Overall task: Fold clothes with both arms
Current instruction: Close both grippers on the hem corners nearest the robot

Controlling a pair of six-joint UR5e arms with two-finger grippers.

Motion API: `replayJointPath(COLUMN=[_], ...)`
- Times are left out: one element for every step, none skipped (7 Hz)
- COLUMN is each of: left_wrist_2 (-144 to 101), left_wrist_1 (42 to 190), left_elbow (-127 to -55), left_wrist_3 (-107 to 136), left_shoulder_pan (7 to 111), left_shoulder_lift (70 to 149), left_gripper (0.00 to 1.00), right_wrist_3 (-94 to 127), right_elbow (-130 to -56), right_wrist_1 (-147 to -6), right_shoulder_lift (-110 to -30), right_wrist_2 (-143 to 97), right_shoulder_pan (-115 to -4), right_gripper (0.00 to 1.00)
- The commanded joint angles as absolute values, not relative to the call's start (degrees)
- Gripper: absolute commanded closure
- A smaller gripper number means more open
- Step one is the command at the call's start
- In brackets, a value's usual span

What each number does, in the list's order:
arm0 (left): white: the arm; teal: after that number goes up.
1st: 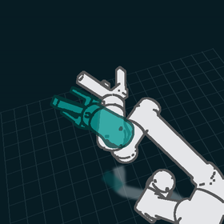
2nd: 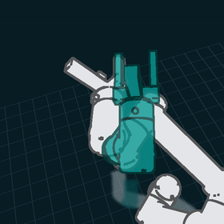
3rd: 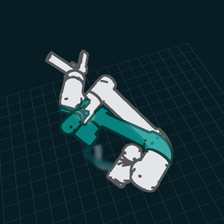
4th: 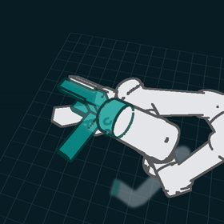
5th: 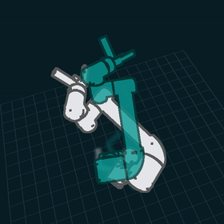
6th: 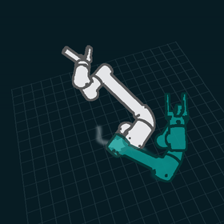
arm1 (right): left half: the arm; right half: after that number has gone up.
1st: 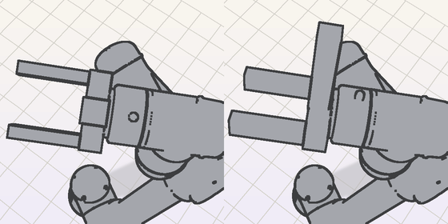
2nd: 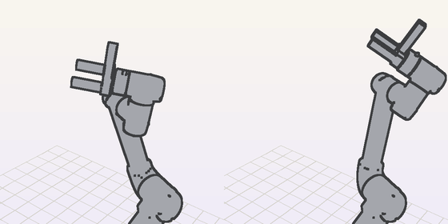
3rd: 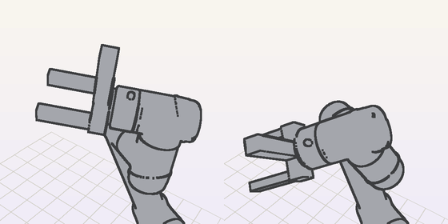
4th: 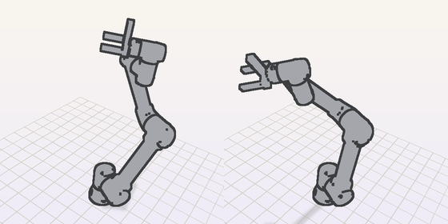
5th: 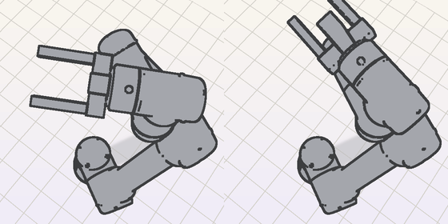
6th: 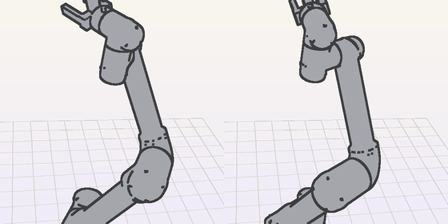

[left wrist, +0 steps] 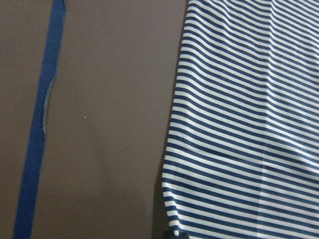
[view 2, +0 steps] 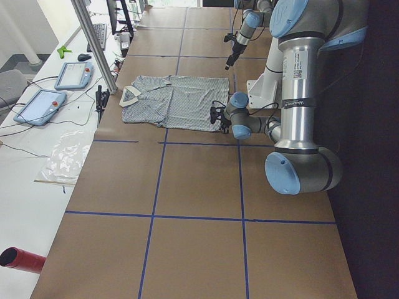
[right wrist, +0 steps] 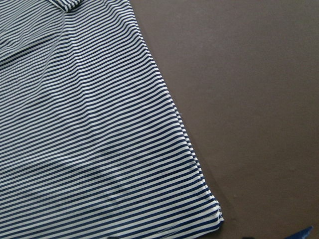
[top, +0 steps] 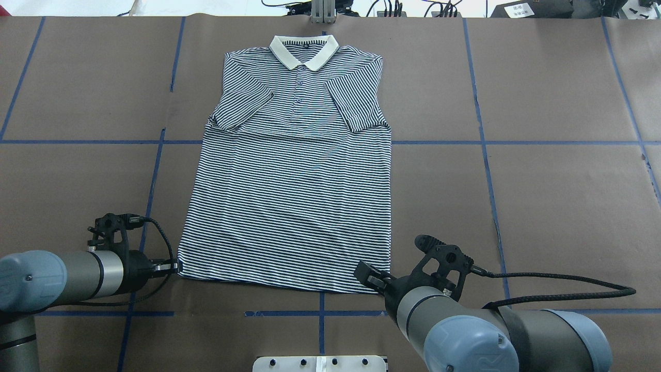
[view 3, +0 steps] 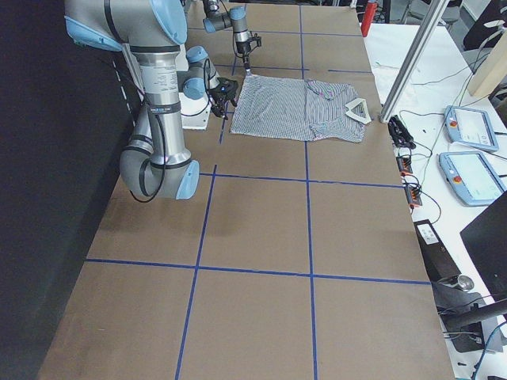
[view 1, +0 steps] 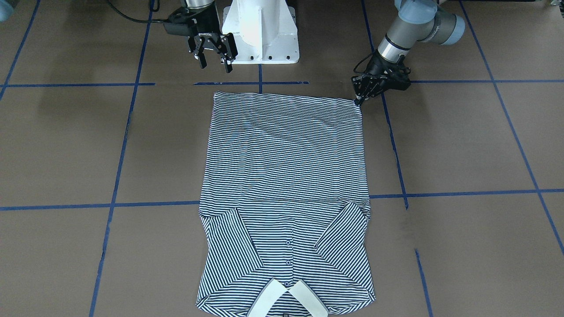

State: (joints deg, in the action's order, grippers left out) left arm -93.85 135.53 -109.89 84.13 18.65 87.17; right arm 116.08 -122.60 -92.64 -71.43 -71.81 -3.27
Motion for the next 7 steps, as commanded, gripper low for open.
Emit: replayJointPath(left_wrist_2=[-93.78, -93.78, -93.87, -93.78, -93.78, -93.78, -93.78], left_wrist_1=[135.53, 135.61, 135.62, 135.62, 135.62, 135.7, 135.7], left_elbow=[-110.04, -110.13, -110.21, -110.3, -110.3, -110.39, -110.39], left_wrist_3=[84.2, 84.2, 84.2, 84.2, 84.2, 84.2, 84.2], left_shoulder_pan=[18.63, 18.63, 18.63, 18.63, 18.63, 18.63, 18.63], left_shoulder_lift=[87.36, 87.36, 87.36, 87.36, 87.36, 87.36, 87.36], left_gripper=[1.0, 1.0, 1.0, 1.0, 1.0, 1.0, 1.0], right_wrist_3=[117.08, 116.81, 116.89, 116.98, 116.98, 116.98, 116.98], right_elbow=[-118.74, -117.7, -116.55, -115.41, -114.62, -114.44, -114.26], right_wrist_1=[-92.64, -92.55, -92.46, -92.37, -92.37, -92.37, -92.37], right_shoulder_lift=[-70.76, -70.84, -70.75, -70.66, -70.58, -70.58, -70.14], right_wrist_2=[-71.54, -71.54, -71.02, -70.93, -70.49, -70.4, -70.31], right_shoulder_pan=[-2.37, -2.55, -2.55, -2.46, -2.46, -2.46, -2.63], right_gripper=[0.38, 0.38, 0.38, 0.38, 0.38, 0.38, 0.39])
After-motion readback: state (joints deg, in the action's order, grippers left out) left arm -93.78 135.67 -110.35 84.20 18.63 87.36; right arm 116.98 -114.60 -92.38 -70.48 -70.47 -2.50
